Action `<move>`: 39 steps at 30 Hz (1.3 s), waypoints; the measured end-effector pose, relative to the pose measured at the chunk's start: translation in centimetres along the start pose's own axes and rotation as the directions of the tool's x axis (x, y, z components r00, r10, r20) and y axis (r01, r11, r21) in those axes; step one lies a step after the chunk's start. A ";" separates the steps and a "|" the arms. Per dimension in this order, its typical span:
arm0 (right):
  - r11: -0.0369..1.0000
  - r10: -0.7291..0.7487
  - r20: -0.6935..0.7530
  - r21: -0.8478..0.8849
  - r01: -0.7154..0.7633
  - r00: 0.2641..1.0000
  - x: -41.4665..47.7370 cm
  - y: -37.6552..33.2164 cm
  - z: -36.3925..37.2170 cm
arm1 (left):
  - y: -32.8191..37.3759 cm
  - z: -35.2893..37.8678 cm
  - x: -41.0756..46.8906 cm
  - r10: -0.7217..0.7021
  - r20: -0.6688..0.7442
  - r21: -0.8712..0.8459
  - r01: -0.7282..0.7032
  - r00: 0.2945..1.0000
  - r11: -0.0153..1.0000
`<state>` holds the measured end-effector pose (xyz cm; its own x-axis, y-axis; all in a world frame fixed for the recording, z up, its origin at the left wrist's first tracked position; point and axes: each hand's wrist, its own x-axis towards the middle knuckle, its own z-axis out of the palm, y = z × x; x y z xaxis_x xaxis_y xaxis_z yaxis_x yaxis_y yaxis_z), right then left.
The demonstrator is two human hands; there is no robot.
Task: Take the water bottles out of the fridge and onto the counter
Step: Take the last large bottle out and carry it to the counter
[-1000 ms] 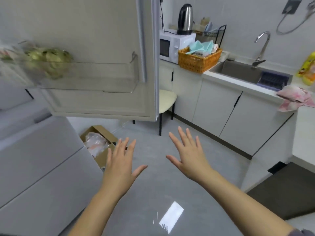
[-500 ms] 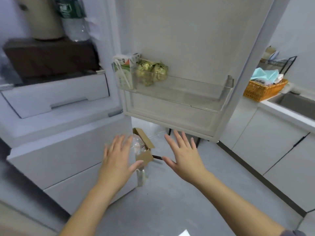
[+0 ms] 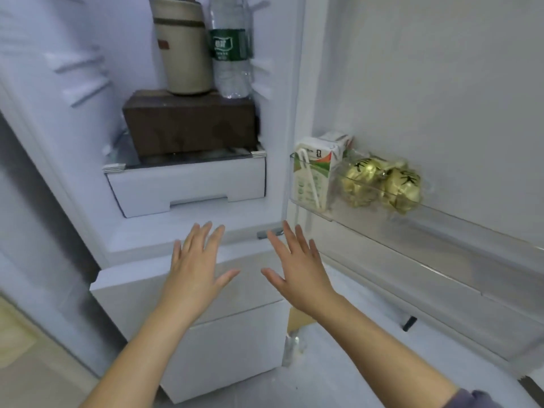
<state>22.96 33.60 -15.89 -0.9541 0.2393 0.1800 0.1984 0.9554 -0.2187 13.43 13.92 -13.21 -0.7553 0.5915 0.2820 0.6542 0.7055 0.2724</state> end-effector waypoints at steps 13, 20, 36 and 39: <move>0.991 -0.036 -0.134 0.120 0.052 0.990 16.4 -7.1 -2.5 | -8.2 -5.0 12.2 -0.071 -0.126 0.098 0.084 0.989 0.992; 0.992 0.080 -0.282 0.113 -0.050 0.956 24.9 -9.0 -6.4 | -11.5 -8.5 22.4 0.091 -0.234 0.123 -0.063 0.968 0.990; 0.977 0.214 -0.476 0.105 -0.187 0.853 41.7 -9.4 -19.4 | -12.7 -11.4 40.4 0.165 -0.142 0.255 -0.125 0.976 0.959; 0.959 0.270 -0.503 0.218 -0.181 0.821 44.2 -8.7 -21.9 | -13.6 -10.4 41.3 0.153 -0.133 0.206 -0.124 0.979 0.971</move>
<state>-16.00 39.69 14.94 -0.6175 0.5411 0.5708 0.3140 0.8350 -0.4518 -26.24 24.67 4.24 -0.6343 0.6357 0.4400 0.7211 0.6917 0.0402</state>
